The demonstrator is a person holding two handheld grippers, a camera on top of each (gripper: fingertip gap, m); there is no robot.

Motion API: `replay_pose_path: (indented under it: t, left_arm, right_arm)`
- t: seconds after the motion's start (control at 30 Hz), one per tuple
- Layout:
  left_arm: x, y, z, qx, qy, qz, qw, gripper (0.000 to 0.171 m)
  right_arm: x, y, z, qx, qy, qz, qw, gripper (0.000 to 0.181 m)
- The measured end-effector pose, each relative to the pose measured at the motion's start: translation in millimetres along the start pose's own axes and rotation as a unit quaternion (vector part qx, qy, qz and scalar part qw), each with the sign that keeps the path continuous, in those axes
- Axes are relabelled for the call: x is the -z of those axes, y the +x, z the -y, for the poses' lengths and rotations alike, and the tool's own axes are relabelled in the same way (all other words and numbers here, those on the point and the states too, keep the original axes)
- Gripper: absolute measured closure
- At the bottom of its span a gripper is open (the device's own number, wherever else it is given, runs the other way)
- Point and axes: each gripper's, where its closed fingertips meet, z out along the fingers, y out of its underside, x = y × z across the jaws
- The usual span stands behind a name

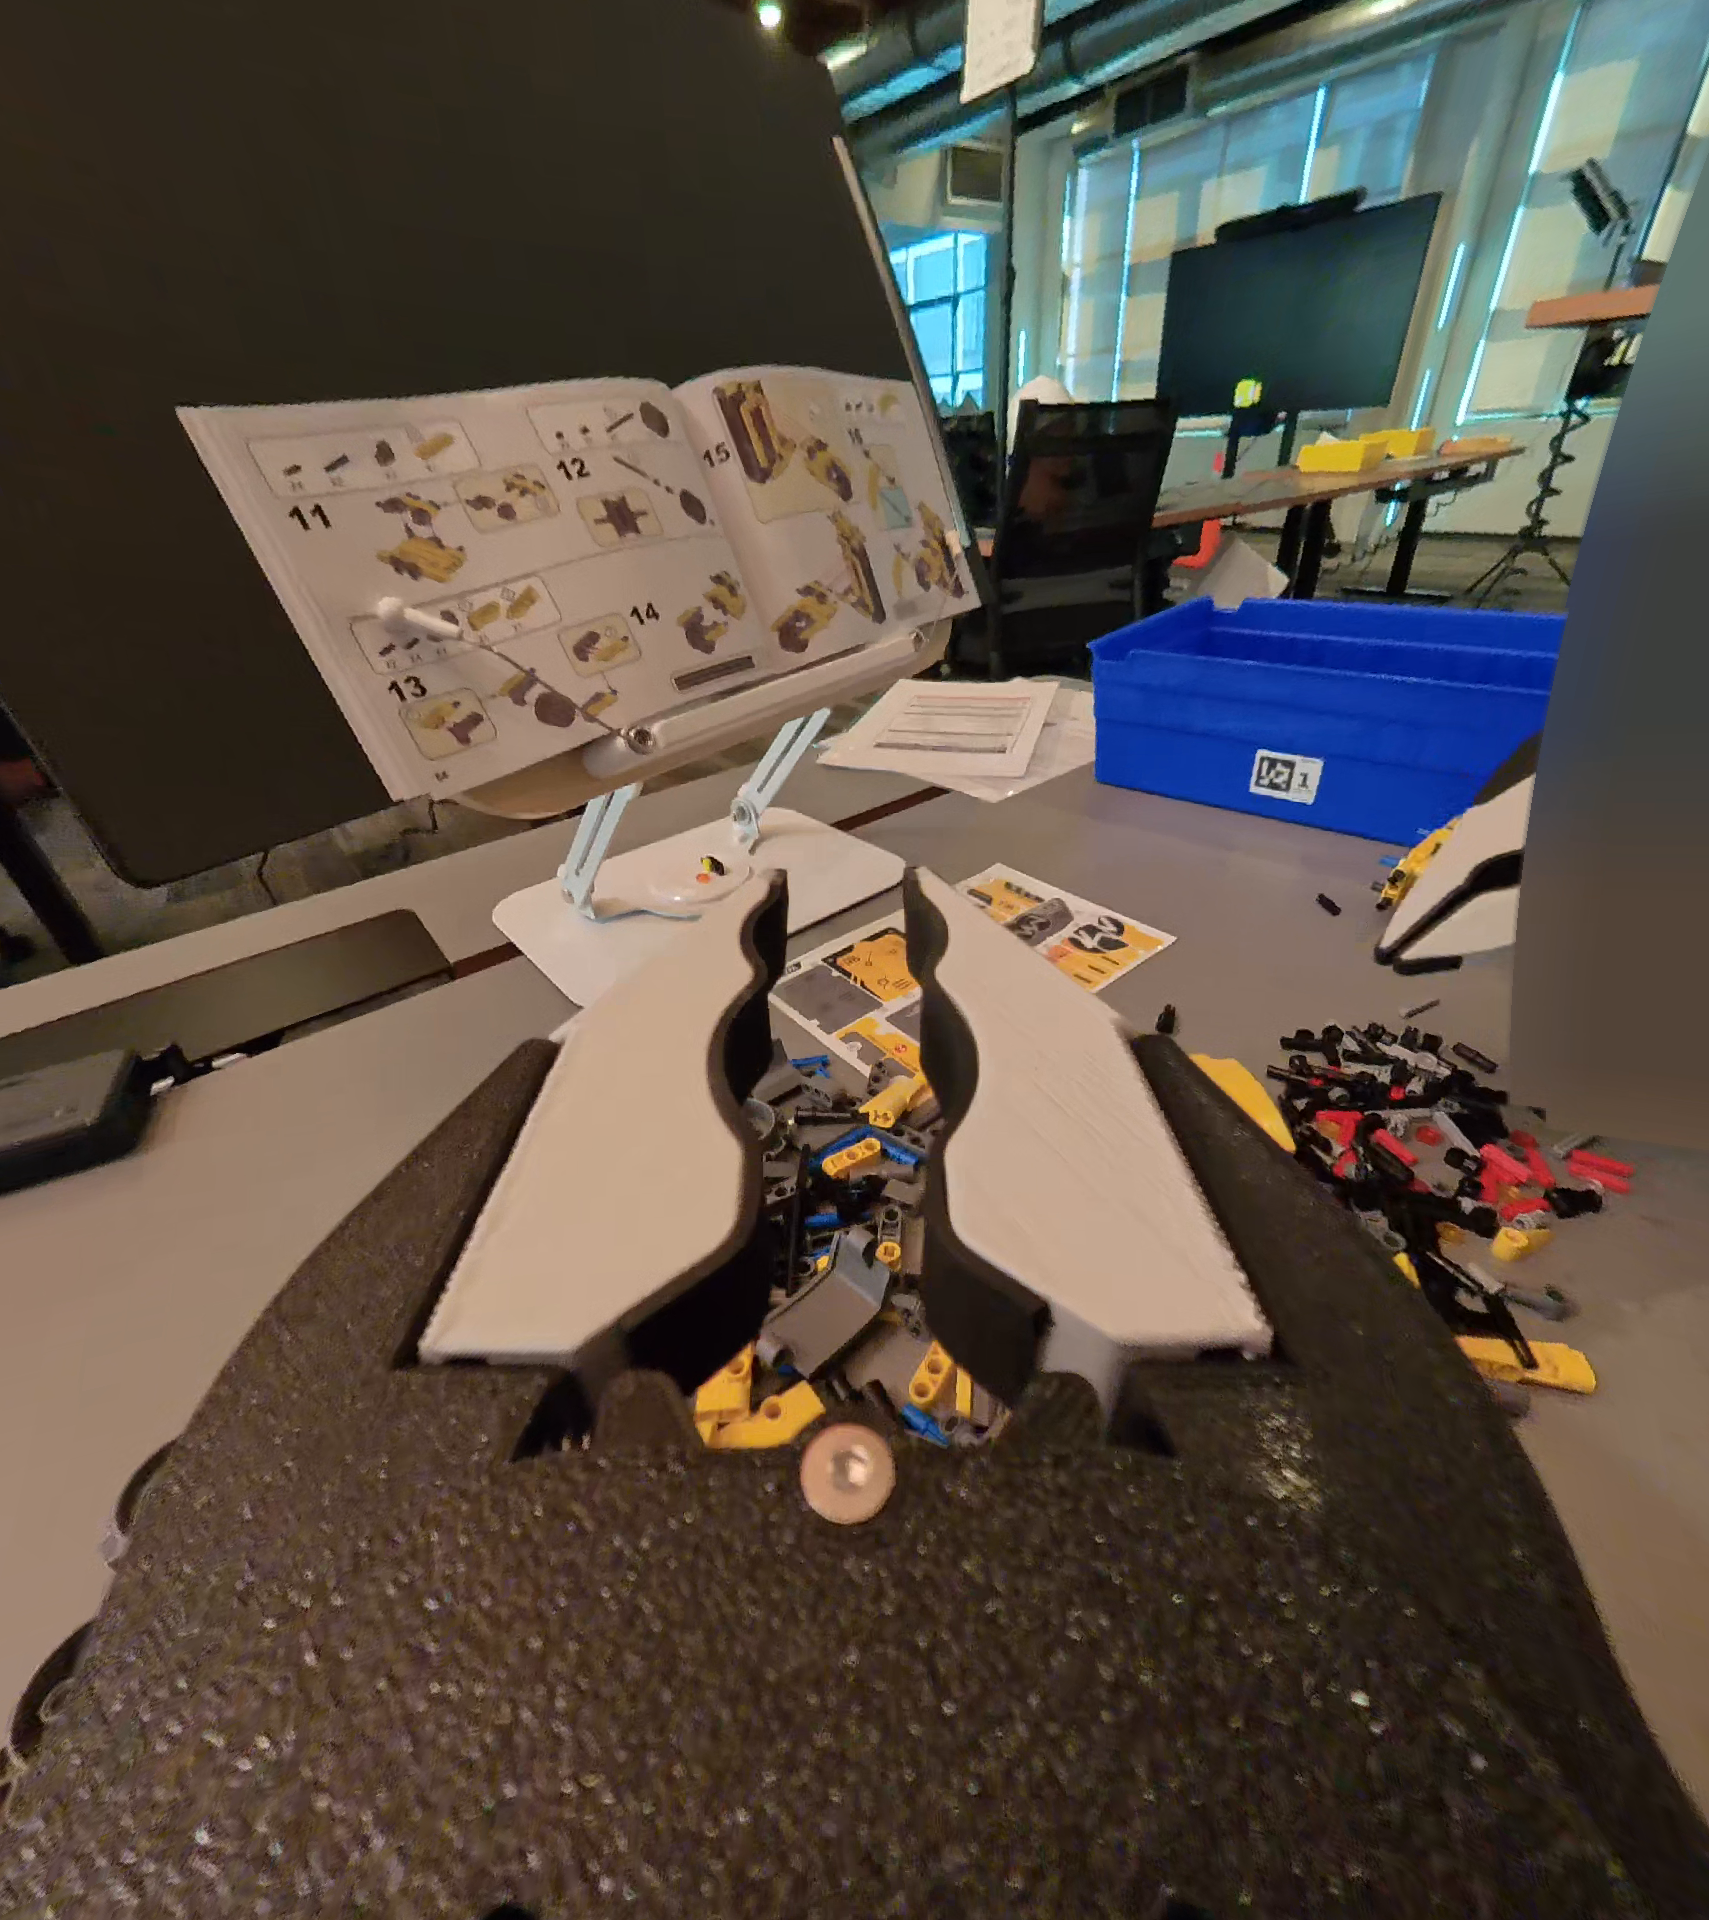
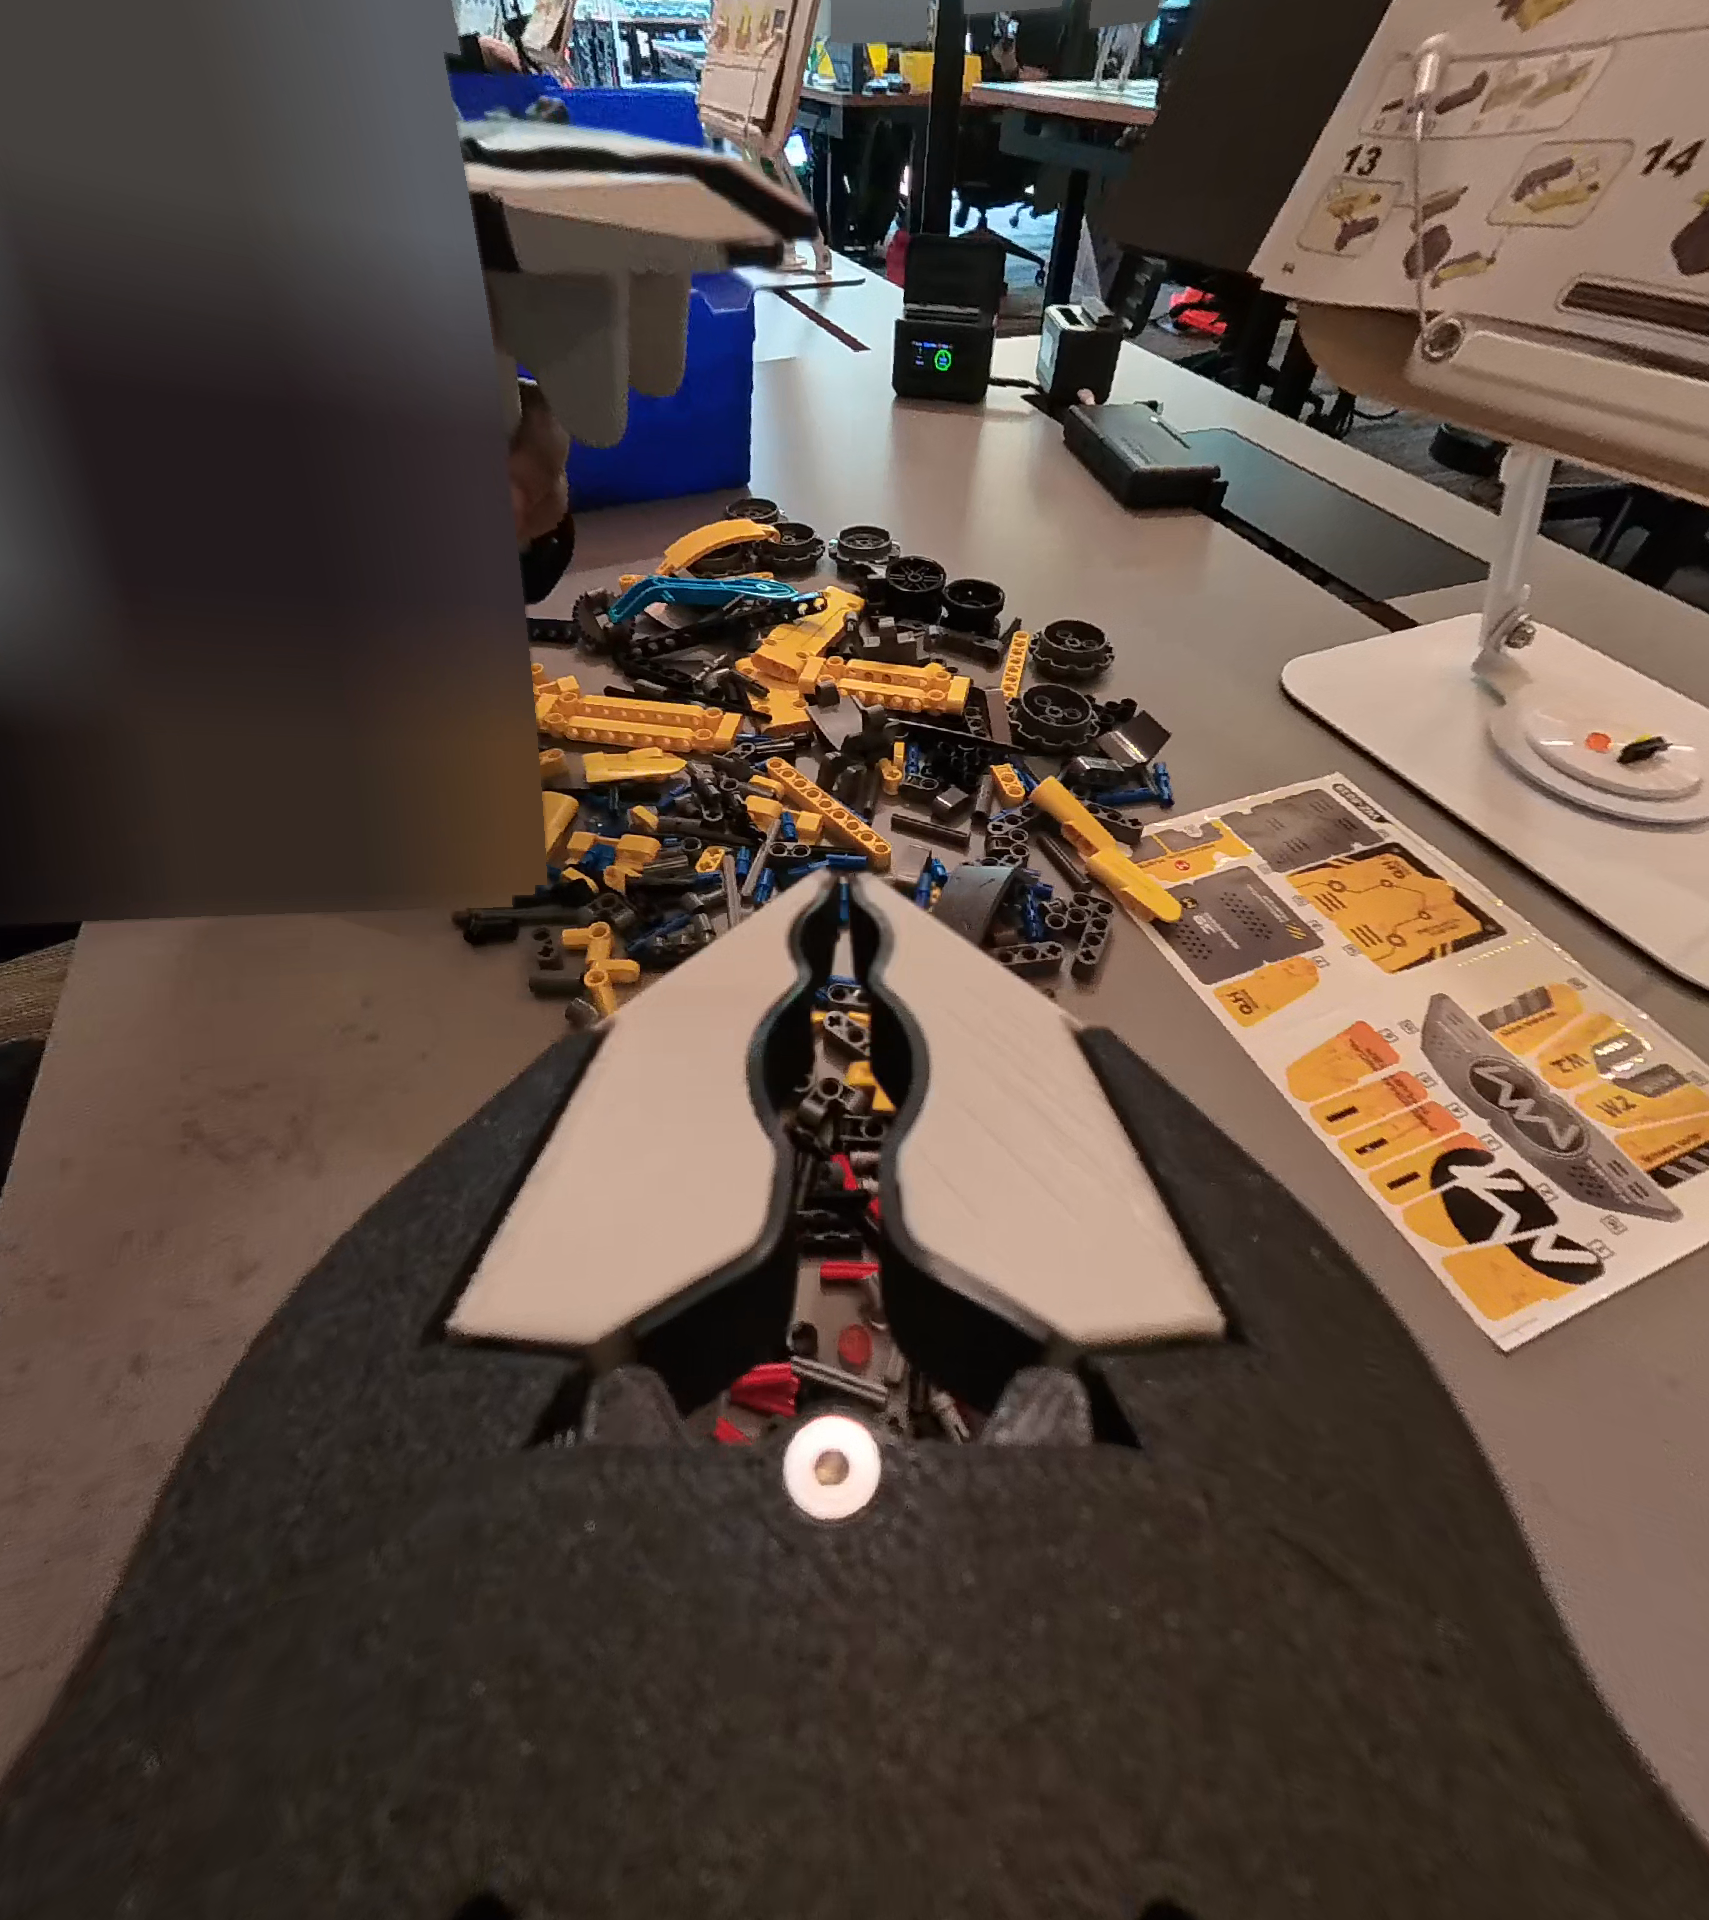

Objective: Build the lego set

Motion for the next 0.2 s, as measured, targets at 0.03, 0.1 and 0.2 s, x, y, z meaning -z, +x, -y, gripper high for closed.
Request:
replay_pose_path:
  t: [0.03,0.1,0.2]
  left_arm:
    - [-0.6,-0.1,-1.0,0.001,-0.003,-0.001,1.000,0.150]
    - [-0.9,0.4,-1.3,0.000,-0.004,-0.001,1.000,0.150]
    - [-0.9,-0.4,-1.7,0.004,-0.004,-0.001,1.000,0.150]
  right_arm:
    - [0.2,-0.6,0.6,0.003,0.002,0.000,1.000,0.181]
    - [0.2,-0.6,0.6,0.004,0.001,-0.001,1.000,0.181]
    - [-0.7,-0.9,-0.1,-0.002,0.001,0.001,1.000,0.176]
